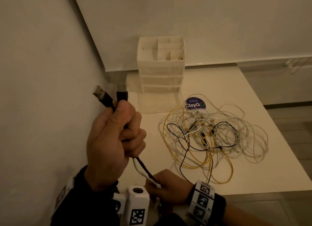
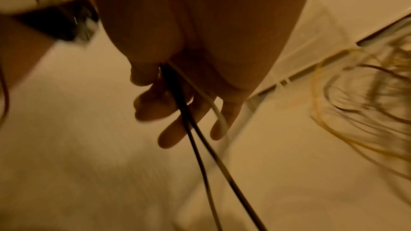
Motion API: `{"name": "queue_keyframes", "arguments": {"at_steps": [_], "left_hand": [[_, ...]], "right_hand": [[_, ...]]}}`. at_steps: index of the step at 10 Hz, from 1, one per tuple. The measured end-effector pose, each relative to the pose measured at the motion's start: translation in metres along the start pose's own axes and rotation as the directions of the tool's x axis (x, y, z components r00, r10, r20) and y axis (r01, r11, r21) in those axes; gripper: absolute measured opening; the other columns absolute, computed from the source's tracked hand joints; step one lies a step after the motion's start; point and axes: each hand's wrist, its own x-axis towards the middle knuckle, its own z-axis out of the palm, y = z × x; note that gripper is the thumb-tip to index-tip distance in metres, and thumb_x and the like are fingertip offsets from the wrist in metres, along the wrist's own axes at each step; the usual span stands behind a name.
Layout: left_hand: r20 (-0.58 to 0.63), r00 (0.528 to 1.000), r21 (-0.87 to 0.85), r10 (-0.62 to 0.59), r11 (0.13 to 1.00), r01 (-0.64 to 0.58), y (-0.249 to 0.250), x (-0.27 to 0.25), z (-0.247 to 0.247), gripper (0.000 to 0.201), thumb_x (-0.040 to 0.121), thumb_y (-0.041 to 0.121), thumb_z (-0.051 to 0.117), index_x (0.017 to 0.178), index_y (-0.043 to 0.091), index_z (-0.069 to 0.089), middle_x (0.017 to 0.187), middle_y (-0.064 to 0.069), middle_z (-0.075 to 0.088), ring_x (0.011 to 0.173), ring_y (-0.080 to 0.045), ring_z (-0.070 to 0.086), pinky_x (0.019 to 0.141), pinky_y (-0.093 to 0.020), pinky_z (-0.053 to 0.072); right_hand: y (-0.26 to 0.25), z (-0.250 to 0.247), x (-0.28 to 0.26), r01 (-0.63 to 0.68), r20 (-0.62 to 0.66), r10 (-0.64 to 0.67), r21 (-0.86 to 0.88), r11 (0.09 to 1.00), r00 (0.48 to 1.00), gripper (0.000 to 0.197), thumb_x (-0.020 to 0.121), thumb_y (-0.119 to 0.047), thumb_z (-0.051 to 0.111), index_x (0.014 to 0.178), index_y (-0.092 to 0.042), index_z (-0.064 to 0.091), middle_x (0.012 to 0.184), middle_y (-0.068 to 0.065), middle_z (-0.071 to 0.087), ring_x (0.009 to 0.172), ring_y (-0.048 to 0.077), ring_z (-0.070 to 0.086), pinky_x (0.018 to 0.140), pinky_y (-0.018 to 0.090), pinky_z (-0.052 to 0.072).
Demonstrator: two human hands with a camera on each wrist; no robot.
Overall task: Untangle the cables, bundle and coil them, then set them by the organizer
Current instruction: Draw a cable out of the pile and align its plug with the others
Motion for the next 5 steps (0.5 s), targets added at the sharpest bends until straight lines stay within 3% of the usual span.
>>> {"name": "queue_keyframes", "arguments": {"at_steps": [1,2,3,4,5], "left_hand": [[0.004,1.0,-0.03,0.014,0.999,-0.014,0.008,0.001,-0.013,0.047,0.078,0.047,0.07,0.066,0.017,0.036,0.047,0.01,0.034,0.036,-0.007,0.014,0.04,-0.012,0.02],[0.01,1.0,-0.017,-0.002,1.0,0.002,0.002,-0.001,-0.015,0.046,0.079,0.047,0.07,0.066,0.017,0.038,0.048,0.009,0.032,0.036,-0.007,0.015,0.041,-0.012,0.021],[0.103,0.995,-0.136,-0.005,0.99,0.019,0.006,0.003,-0.018,0.036,0.087,0.041,0.061,0.068,0.016,0.043,0.05,0.005,0.029,0.037,-0.008,0.017,0.04,-0.014,0.02],[0.282,0.959,-0.47,-0.004,0.871,0.142,0.02,0.015,-0.022,0.031,0.099,0.027,0.046,0.078,0.004,0.048,0.056,-0.004,0.03,0.043,-0.01,0.021,0.043,-0.02,0.019],[0.183,0.98,-0.163,-0.074,0.981,0.104,0.007,0.016,-0.013,0.031,0.093,0.037,0.05,0.071,0.015,0.048,0.053,0.004,0.027,0.038,-0.009,0.018,0.041,-0.017,0.018]], "right_hand": [[0.048,0.018,-0.018,-0.183,0.033,0.186,-0.078,0.98,0.982,0.052,0.097,-0.049,0.045,0.078,-0.004,0.065,0.075,0.018,0.064,0.074,0.028,0.063,0.076,0.039,0.05],[0.078,0.021,-0.042,-0.284,0.073,0.287,-0.049,0.958,0.955,0.077,0.086,-0.069,0.034,0.086,0.002,0.063,0.076,0.014,0.065,0.07,0.013,0.061,0.071,0.025,0.046],[0.118,0.051,-0.059,-0.382,0.095,0.379,0.016,0.924,0.921,0.084,0.073,-0.085,0.033,0.09,-0.008,0.064,0.079,-0.009,0.061,0.075,-0.002,0.056,0.08,0.023,0.05],[0.213,0.049,-0.161,-0.406,0.254,0.413,-0.082,0.91,0.874,0.071,0.081,-0.076,0.043,0.096,-0.011,0.064,0.087,-0.007,0.063,0.082,0.001,0.059,0.083,0.025,0.049],[0.241,0.034,-0.202,-0.387,0.305,0.404,-0.118,0.915,0.862,0.055,0.087,-0.065,0.05,0.103,-0.014,0.063,0.096,-0.004,0.064,0.091,0.006,0.06,0.086,0.028,0.049]]}}
